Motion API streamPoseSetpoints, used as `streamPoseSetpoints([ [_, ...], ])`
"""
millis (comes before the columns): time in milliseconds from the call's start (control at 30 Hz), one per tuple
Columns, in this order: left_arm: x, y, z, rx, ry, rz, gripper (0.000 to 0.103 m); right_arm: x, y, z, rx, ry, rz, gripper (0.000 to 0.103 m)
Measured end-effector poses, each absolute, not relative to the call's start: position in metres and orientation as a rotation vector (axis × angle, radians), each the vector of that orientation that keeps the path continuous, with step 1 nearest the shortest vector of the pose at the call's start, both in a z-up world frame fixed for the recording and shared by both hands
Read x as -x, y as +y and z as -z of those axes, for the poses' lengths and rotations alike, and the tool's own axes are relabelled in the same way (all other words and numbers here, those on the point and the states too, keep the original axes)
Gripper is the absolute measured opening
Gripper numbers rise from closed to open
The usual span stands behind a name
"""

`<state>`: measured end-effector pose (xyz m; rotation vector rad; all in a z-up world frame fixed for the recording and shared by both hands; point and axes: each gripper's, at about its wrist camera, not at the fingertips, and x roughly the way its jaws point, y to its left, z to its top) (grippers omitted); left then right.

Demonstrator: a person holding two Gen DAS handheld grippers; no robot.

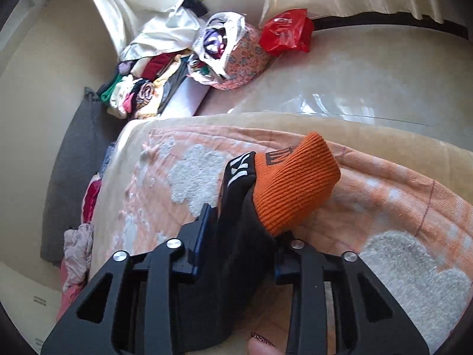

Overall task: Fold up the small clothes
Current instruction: 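Lift the cuff with the right gripper and carry the sleeve across the shirt body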

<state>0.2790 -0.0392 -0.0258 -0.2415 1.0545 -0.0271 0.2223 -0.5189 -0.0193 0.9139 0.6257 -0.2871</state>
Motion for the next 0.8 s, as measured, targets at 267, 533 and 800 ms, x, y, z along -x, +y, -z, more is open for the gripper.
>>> streamPoseSetpoints([
  [267,-0.265,-0.04,0.009,0.244,1.01,0.047,0.095,-0.239,-0.443,-0.024,-0.687,0.599,0.057,0.017],
  [533,-0.253,-0.027,0.001,0.285,1.021,0.063,0.095,-0.243,-0.38,-0.045,-0.524,0.585,-0.117,0.017],
  [800,-0.241,0.002,0.005,0.379,1.021,0.077,0.095,-0.243,-0.307,-0.046,-0.38,0.621,-0.28,0.017],
])
